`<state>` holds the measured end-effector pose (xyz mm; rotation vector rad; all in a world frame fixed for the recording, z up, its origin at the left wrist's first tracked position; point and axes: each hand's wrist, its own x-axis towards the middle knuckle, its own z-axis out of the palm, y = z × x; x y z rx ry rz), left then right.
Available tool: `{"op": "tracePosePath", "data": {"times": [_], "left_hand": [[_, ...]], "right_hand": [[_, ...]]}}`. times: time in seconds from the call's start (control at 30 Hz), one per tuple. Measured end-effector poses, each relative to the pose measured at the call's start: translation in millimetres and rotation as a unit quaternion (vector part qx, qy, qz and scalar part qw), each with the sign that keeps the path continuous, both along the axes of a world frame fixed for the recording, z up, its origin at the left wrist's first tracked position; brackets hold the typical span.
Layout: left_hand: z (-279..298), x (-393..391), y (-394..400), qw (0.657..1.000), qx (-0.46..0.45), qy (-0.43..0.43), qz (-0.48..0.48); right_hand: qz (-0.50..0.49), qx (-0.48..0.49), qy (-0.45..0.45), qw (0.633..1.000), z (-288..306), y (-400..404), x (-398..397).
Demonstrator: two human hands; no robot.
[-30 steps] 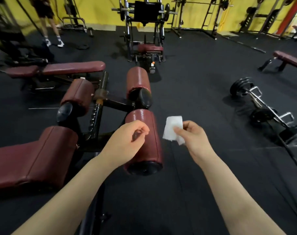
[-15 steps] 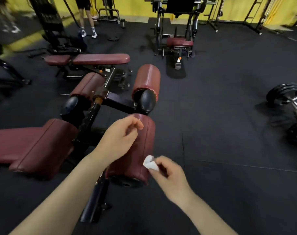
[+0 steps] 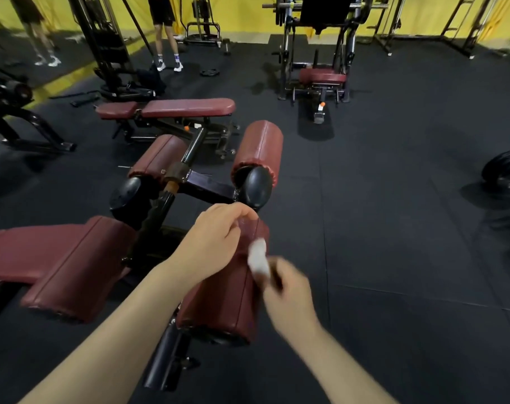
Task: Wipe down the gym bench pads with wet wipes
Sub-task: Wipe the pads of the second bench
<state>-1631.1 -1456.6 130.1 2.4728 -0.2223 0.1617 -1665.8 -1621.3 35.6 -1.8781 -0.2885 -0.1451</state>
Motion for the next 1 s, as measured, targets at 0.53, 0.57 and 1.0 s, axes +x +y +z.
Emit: {"op": "tracePosePath", "data": {"times": [0.53,0.57,1.0], "left_hand": [[-1,22,-1,0.992,0.044,-0.043,-0.111],[-2,21,1,0.990,0.059,-0.033,-0.122],[-4,3,32,0.969,0.208,-0.048,-0.124]], "right_hand": [[-0.072,0.084,0.118,0.987,19,13,36],[-0.052,0.078,0.099,0.991,13,10,16],[-0.031,-0.088,-0.058,0.994,30,14,48]]}}
